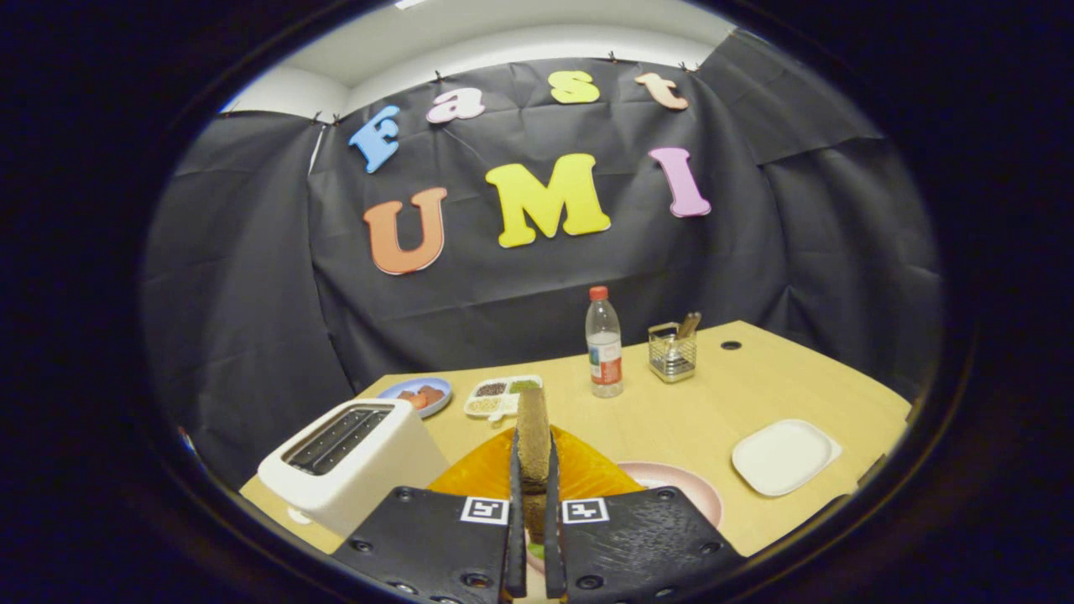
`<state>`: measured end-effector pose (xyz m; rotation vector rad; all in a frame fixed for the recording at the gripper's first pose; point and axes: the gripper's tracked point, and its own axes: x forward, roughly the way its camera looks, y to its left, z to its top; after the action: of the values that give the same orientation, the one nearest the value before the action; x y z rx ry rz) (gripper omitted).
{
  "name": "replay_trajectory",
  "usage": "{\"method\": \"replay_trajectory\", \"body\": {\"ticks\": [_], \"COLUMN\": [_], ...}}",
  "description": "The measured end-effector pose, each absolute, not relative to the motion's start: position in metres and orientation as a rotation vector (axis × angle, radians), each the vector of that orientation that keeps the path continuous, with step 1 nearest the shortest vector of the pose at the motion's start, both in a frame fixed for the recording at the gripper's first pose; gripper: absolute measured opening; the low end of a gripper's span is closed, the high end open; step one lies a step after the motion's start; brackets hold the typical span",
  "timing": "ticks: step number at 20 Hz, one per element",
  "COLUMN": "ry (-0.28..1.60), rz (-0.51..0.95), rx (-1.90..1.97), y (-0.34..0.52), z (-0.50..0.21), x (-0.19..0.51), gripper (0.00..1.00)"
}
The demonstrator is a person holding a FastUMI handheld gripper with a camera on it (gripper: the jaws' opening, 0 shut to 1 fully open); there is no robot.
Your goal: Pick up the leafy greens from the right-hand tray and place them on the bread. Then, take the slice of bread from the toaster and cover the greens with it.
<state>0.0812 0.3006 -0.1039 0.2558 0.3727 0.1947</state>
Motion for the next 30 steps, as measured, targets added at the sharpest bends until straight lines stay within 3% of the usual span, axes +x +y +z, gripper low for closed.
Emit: {"method": "replay_trajectory", "body": {"ticks": [15,16,18,22,26,28,30], "ry": [0.49,0.498,0.511,0.535,0.562,0.573,0.562], "rz": [0.163,0.161,0.161,0.156,0.135,0.139,0.145], "rx": [0.433,0.43,0.424,0.413,0.364,0.358,0.348], "y": [0.247,0.244,0.238,0.229,0.216,0.213,0.208], "z": [-0.173,-0.178,-0.187,-0.202,-0.216,-0.218,-0.212], "x": [0.076,0.076,0.077,0.076,0.075,0.074,0.073], "gripper": [0.1,0.16,0.16,0.28,0.51,0.55,0.66]}}
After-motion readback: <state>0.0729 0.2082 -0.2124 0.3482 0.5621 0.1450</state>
